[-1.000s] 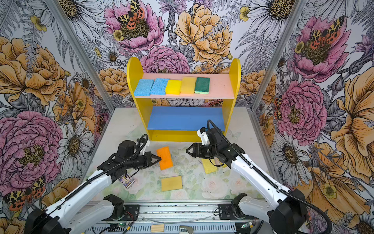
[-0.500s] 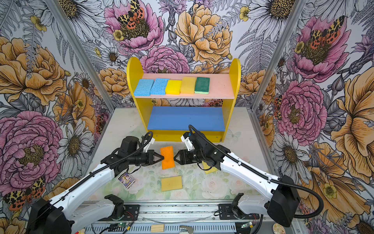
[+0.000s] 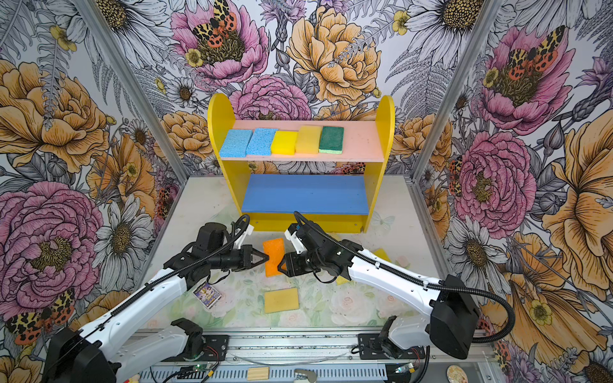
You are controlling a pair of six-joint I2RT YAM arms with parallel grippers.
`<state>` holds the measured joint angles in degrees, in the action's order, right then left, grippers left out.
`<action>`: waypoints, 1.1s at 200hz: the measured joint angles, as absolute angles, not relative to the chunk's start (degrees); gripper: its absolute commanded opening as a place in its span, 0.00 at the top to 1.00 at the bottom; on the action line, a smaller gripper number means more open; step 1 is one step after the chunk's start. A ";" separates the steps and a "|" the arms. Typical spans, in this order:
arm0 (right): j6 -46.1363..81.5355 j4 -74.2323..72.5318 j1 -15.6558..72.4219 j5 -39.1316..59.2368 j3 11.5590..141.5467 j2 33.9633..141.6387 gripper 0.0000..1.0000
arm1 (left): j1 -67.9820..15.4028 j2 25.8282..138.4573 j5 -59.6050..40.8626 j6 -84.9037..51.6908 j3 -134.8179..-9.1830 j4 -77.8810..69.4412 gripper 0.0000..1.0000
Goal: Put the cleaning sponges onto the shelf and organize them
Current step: 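Lift the orange sponge with the left gripper while the right gripper grasps it, then carry the orange sponge onto the blue shelf with right gripper while left withdraws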
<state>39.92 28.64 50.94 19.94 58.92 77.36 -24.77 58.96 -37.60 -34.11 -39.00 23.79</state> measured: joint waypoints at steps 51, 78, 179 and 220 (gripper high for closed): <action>40.88 27.94 51.42 19.51 58.98 78.11 0.81 | -24.73 58.81 -37.63 -34.11 -39.03 23.79 0.95; 41.28 27.70 51.57 19.29 59.02 78.15 0.93 | -24.56 58.81 -37.63 -34.11 -39.03 23.79 0.94; 45.95 20.67 51.35 14.59 59.05 78.17 0.98 | -8.25 43.05 -37.93 -39.27 -37.82 24.67 0.01; 50.96 11.31 47.88 15.22 59.94 82.46 0.98 | 1.41 33.93 -35.24 -36.95 -40.34 31.27 0.01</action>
